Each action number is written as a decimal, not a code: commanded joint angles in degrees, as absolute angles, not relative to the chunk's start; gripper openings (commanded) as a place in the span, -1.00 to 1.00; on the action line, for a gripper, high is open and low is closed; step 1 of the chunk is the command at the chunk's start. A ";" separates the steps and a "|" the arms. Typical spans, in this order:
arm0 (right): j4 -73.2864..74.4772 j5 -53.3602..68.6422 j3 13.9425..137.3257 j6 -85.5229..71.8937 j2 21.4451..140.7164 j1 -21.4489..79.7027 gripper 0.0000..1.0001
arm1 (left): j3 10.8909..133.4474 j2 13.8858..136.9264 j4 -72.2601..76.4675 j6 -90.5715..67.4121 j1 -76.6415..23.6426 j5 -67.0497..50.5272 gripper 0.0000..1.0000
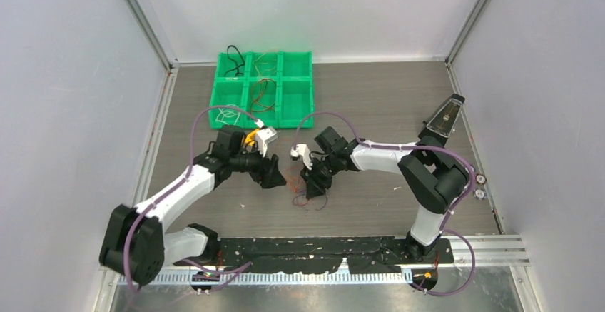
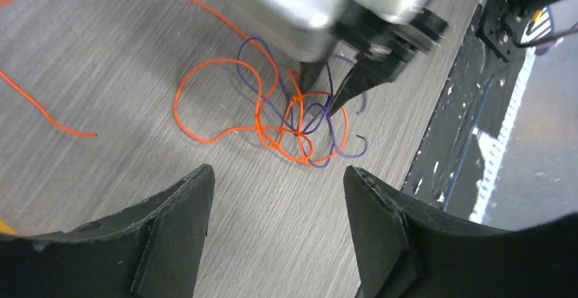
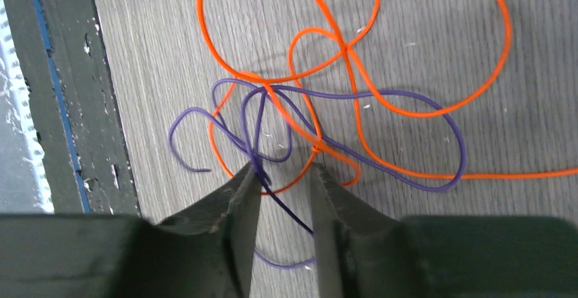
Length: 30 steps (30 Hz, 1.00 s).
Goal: Untangle the cables
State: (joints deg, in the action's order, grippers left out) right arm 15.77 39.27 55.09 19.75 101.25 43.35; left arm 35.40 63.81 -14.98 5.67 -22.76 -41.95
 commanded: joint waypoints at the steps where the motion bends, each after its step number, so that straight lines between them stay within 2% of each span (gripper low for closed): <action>1: 12.76 37.27 52.25 19.82 98.79 43.49 -0.38 | 38.09 71.29 -7.60 -9.20 -22.85 -41.65 0.37; 2: 12.71 37.36 51.51 20.02 98.17 43.50 -0.53 | 37.48 72.43 -5.96 -11.80 -22.85 -42.07 0.35; 4: 12.61 37.63 50.81 20.52 95.99 43.50 -0.71 | 35.50 74.21 -1.07 -16.82 -22.85 -43.24 0.31; 7: 12.90 37.66 50.71 20.81 93.36 43.50 -0.86 | 33.81 76.33 5.32 -22.10 -23.02 -42.87 0.29; 12: 13.26 38.51 51.14 19.65 91.47 43.51 -0.88 | 34.63 81.43 8.92 -26.35 -23.47 -41.73 0.21; 16: 13.97 37.89 51.79 19.62 91.57 43.51 -0.89 | 35.74 82.90 8.84 -27.04 -25.97 -44.57 0.40; 23: 14.36 37.35 52.51 19.28 90.59 43.50 -0.88 | 33.03 83.19 11.89 -30.24 -27.16 -43.70 0.39; 25: 14.66 37.11 52.52 19.21 90.21 43.51 -0.86 | 32.92 83.67 11.81 -30.09 -27.29 -44.95 0.16; 27: 15.64 36.76 52.54 19.88 89.10 43.40 -0.83 | 33.52 83.61 9.31 -28.91 -27.20 -45.84 -0.31; 28: 16.98 36.57 52.55 20.31 88.67 43.08 -0.81 | 33.91 83.14 7.70 -27.71 -26.98 -46.36 -0.61; 29: 17.68 36.52 52.45 21.05 87.71 42.77 -0.78 | 34.13 82.29 6.17 -26.57 -26.54 -47.21 -0.83; 30: 19.32 36.55 52.37 21.47 87.10 41.72 -0.78 | 34.19 81.24 4.95 -25.92 -25.83 -48.17 -0.95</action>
State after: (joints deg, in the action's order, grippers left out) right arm 16.34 36.86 50.57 19.59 92.20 43.22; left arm 33.36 83.53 7.57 -28.80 -27.07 -43.97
